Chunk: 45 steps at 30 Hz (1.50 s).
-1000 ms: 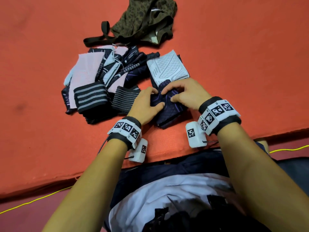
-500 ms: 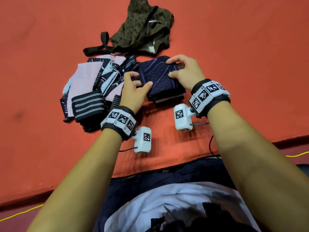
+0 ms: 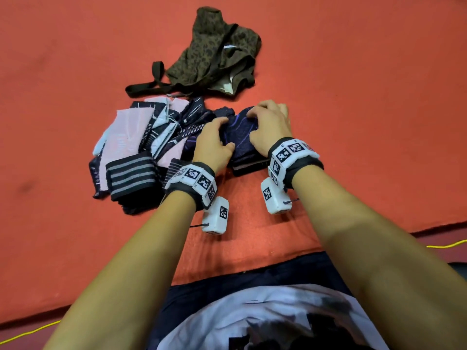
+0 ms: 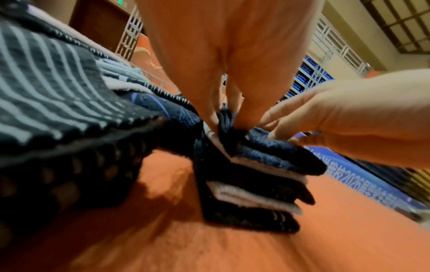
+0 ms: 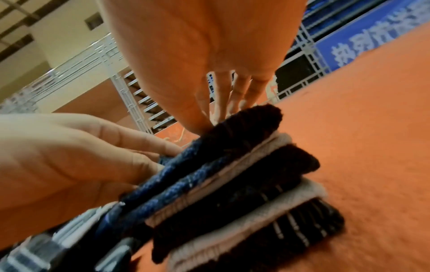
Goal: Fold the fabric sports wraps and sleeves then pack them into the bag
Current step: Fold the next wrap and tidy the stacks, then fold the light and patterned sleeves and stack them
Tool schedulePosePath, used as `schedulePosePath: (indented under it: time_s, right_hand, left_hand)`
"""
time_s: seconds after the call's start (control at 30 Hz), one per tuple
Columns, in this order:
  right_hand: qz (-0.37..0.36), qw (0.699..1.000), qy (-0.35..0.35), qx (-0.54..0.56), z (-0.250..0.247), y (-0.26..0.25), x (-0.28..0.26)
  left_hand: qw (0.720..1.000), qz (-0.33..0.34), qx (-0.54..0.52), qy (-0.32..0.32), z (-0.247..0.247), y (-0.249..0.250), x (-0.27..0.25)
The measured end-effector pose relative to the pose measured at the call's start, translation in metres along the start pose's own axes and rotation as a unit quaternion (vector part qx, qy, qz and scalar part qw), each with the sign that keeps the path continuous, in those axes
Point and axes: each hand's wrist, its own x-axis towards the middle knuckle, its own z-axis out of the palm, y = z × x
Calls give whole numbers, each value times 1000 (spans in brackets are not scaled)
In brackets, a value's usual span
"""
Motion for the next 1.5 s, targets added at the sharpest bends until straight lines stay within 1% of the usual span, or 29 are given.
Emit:
schedulePosePath:
  time_s: [0.07, 0.13, 0.17, 0.23, 0.33, 0.37, 0.43, 0.5, 0.63, 0.77, 0.9, 1.0, 1.1, 1.2, 1.27, 1.37, 1.5]
  right_hand:
    - [-38, 997, -39, -48, 5, -1, 2]
    - [-34, 992, -88, -78, 11, 0, 3]
    - [-22, 992, -95, -83, 13, 1, 3]
    - [-11, 989, -102, -108, 13, 0, 6]
    - [-7, 975, -152, -163, 3, -18, 20]
    - [-7, 972, -158, -173, -1, -28, 27]
    - [-18, 972, -148, -179, -8, -49, 41]
    - [-50, 972, -143, -182, -6, -75, 51]
    - [-120, 962, -164, -183, 11, -133, 63]
    - [-185, 943, -193, -198, 42, -180, 67]
    - [-227, 929, -209, -206, 84, -209, 71]
    - [-241, 916, -237, -219, 108, -223, 73]
    - [-244, 911, -256, -212, 126, -231, 79]
    - [-239, 908, -284, -196, 132, -231, 86]
    - [-231, 907, -298, -191, 133, -226, 90]
    - [-225, 913, -288, -179, 136, -216, 91]
    - [-247, 917, -267, -165, 132, -213, 87]
  left_hand:
    - [997, -4, 68, -28, 1, -4, 1]
    - [992, -6, 115, -52, 0, -5, 3]
    - [990, -6, 127, -58, 0, -5, 4]
    - [988, -13, 136, -67, -2, -4, 8]
    - [988, -9, 129, -80, -13, 1, 14]
    - [988, -4, 130, -82, -21, 4, 16]
    - [989, -9, 131, -73, -41, 5, 23]
    - [990, -20, 128, -51, -68, 2, 26]
    - [985, -44, 164, -2, -131, -14, 24]
    - [972, -106, 210, 2, -183, -47, 17]
    - [963, -147, 226, -4, -212, -77, 10]
    - [957, -176, 228, -18, -218, -99, 9]
    - [956, -195, 215, -45, -216, -115, 13]
    - [956, -191, 216, -47, -210, -124, 19]
    - [952, -202, 223, -53, -204, -127, 22]
    - [941, -216, 251, -66, -196, -126, 23]
    - [940, -210, 263, -50, -193, -123, 23]
